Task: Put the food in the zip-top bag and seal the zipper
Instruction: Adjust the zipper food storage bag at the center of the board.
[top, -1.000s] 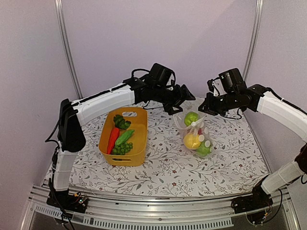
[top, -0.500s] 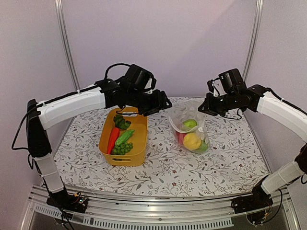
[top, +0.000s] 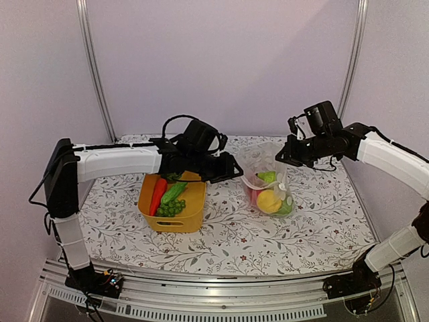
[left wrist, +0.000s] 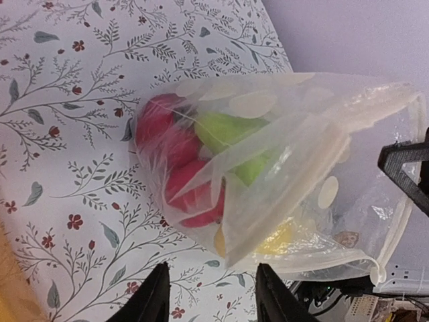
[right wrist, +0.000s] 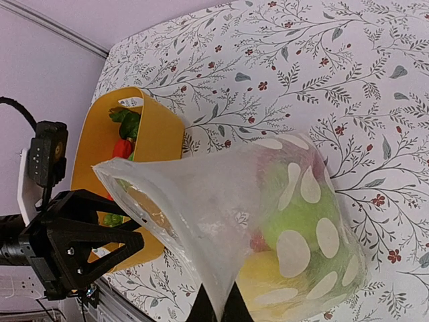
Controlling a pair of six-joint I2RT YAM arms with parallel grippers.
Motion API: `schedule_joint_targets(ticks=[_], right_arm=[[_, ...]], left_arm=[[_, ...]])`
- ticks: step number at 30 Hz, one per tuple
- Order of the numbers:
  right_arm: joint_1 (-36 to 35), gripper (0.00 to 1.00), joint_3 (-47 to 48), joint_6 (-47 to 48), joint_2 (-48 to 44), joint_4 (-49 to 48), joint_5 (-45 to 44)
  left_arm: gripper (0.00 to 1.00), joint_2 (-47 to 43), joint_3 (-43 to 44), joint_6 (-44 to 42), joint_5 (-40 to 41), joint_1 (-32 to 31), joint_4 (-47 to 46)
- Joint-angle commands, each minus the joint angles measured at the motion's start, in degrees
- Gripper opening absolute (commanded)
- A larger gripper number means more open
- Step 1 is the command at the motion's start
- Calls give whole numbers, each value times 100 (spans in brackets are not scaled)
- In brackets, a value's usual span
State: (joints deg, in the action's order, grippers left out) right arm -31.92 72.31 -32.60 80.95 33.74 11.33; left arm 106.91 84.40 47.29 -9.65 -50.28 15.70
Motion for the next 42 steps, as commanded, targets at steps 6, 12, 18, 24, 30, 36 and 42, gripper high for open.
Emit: schedule_joint_targets(ticks=[6, 12, 18, 24, 30, 36, 42], right_arm=[[-34, 0, -93, -70, -132, -113, 69], [-34, 0, -74, -77, -158, -86, -35], [-33, 0, 339, 241, -97, 501, -677], [64, 0, 446, 368, -195, 599, -913], [81, 0, 650, 419, -195, 617, -909], [81, 0, 320, 492, -128, 403, -617], [71, 0, -333, 270, -165, 96, -207]], left_arm=[[38, 700, 584, 157, -369, 57, -481], [7, 929, 1025, 199, -512, 80, -212], [0, 576, 2138, -524, -380, -90, -19], [0, 497, 1993, -445, -178, -18, 156], [0, 711, 2111, -349, -466, 133, 274], [0, 661, 1818, -571, -600, 170, 380], [31, 859, 1619, -545, -1115, 181, 762]])
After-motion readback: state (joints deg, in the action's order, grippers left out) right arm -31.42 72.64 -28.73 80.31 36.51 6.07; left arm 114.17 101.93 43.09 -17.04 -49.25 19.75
